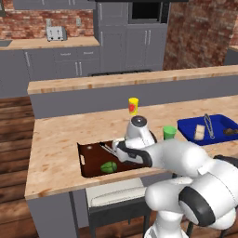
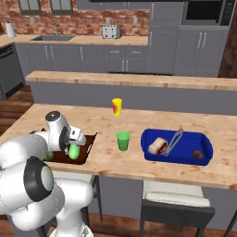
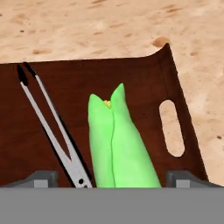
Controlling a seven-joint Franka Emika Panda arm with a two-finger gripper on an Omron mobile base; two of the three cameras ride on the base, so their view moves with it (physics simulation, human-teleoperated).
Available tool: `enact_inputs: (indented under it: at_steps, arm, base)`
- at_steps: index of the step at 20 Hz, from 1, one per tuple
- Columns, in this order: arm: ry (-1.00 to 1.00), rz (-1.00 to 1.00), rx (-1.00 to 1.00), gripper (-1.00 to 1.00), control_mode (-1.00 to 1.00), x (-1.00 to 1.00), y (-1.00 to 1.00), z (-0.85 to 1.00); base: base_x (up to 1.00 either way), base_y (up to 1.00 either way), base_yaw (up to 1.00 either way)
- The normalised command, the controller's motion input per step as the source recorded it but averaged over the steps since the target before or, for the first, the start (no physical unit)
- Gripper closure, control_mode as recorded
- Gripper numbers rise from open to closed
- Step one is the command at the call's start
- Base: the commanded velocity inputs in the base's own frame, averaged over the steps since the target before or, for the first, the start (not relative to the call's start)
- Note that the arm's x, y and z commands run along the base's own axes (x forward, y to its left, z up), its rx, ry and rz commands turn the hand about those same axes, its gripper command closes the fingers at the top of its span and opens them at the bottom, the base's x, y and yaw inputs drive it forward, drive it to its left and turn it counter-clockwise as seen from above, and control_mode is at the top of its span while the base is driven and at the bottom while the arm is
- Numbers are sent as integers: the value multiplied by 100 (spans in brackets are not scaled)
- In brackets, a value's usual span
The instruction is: Gather the corn and avocado from the fridge and place them on a tray on the dining counter. Then gather the steak and chicken drumstick from the fridge and place them on the other tray.
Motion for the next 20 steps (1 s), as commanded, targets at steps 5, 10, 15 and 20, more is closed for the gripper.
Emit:
enact_inputs:
  at_steps: [5, 10, 15, 20]
  arm:
    - [-7, -1, 3, -100, -100, -58, -4, 61]
    - [-4, -2, 3, -100, -100, -61, -5, 85]
    - [-2, -2, 1, -100, -100, -68, -7, 96]
    - [-4, -2, 3, -100, -100, -82, -10, 100]
  base:
    - [0, 0, 0]
    - [0, 0, 0]
    - [0, 0, 0]
    - [0, 0, 0]
